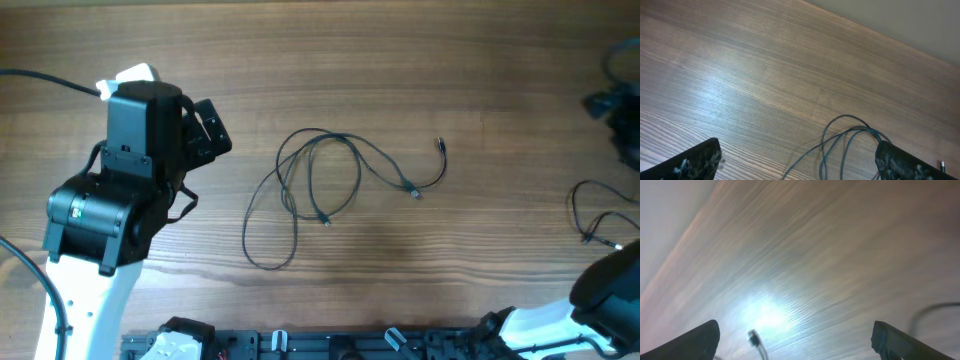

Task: Untangle cables

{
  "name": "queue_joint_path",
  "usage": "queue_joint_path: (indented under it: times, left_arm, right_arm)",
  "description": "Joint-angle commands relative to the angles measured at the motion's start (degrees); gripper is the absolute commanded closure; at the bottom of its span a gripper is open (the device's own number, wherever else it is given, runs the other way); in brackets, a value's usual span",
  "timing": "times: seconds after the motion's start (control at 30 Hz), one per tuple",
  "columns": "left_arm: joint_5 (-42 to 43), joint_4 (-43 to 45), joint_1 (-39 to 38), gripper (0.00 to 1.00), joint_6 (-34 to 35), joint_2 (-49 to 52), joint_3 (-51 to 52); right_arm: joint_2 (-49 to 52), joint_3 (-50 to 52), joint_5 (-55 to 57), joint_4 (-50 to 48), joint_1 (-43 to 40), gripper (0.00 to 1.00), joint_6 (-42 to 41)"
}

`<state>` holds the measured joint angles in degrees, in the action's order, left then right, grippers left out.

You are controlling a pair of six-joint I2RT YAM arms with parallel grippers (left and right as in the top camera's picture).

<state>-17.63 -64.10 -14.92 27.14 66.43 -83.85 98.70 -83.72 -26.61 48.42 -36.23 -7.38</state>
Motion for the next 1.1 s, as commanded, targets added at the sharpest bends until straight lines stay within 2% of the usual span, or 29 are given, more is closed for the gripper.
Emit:
queue_joint_path:
  times: [0.0, 0.3, 0.53, 0.87, 1.07]
  left_arm:
    - [0.24, 0.09, 0.31, 0.00, 0.33, -0.35, -0.15]
    - [0.24, 0.09, 0.31, 0.00, 0.33, -0.35, -0.15]
    - [0.24, 0.09, 0.31, 0.00, 0.33, -0.35, -0.15]
    - [0.24, 0.09, 0.31, 0.00, 0.33, -0.35, -0.15]
    - [0.24, 0.09, 0.31, 0.00, 0.33, -0.35, -0.15]
  right_arm:
    - [0.98, -0.15, -1.33, 0.52, 7.74, 0.00, 2.82]
    - [3.98, -0.13, -1.33, -0.72, 30.73, 0.00, 2.67]
    - [10.05, -0.13, -1.36, -1.14, 43.98, 0.00, 0.61]
    - [12.48, 0.17, -1.25, 8.92, 58.51, 0.00, -9.40]
    - [12.48, 5.11, 5.20, 5.55, 64.39, 0.00, -18.38]
